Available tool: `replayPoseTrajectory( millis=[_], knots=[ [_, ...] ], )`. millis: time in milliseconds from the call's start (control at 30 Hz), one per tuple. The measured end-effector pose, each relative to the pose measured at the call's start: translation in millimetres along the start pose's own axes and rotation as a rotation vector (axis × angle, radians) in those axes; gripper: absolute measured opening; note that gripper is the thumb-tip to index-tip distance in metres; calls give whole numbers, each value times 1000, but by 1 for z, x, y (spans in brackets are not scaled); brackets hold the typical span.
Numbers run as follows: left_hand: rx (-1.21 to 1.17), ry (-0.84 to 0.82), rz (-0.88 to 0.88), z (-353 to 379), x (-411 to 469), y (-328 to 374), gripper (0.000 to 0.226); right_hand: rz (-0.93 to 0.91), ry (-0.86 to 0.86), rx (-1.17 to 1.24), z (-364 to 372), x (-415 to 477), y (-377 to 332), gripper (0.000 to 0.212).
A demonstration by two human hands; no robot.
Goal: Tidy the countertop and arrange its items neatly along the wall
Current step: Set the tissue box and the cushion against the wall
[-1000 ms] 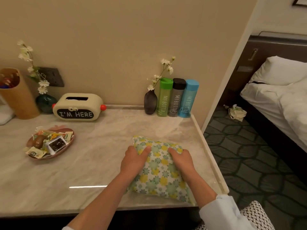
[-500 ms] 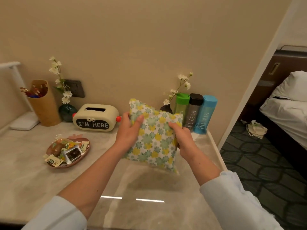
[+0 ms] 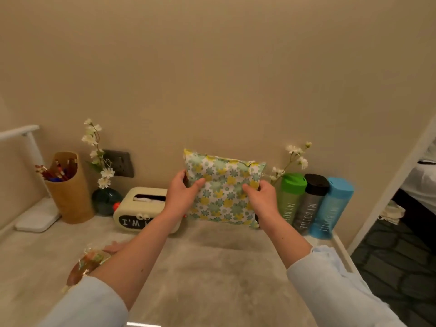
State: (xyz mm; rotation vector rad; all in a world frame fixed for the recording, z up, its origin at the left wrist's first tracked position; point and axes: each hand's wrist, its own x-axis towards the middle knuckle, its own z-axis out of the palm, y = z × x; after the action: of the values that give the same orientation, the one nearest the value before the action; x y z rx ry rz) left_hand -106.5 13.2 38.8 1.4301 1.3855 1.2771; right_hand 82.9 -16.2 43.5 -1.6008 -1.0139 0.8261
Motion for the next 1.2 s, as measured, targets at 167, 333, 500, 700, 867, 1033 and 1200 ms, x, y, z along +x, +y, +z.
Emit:
replayPoseTrajectory(
  millis=[167, 333, 500, 700, 867, 1033, 1200],
  knots=[
    [4, -68, -46, 7, 37, -28, 28, 15, 46, -56, 19, 30, 16, 22],
    [55, -104, -61, 11, 58, -49, 41, 63, 78, -72, 31, 47, 34, 36],
    [88, -79, -61, 13, 64, -60, 42, 51, 71, -59, 35, 46, 43, 25],
    [190, 3, -82, 10, 57, -77, 37, -3, -20, -45, 37, 45, 39, 16],
    [335, 60, -53, 13, 52, -70, 40, -38, 33, -102, 34, 49, 31, 9],
    [374, 73, -101, 16, 52, -66, 59, -79, -7, -121, 35, 44, 31, 30],
    [290, 78, -68, 15, 45, -53, 78, -141, -31, -187, 33, 27, 26, 81]
  ],
)
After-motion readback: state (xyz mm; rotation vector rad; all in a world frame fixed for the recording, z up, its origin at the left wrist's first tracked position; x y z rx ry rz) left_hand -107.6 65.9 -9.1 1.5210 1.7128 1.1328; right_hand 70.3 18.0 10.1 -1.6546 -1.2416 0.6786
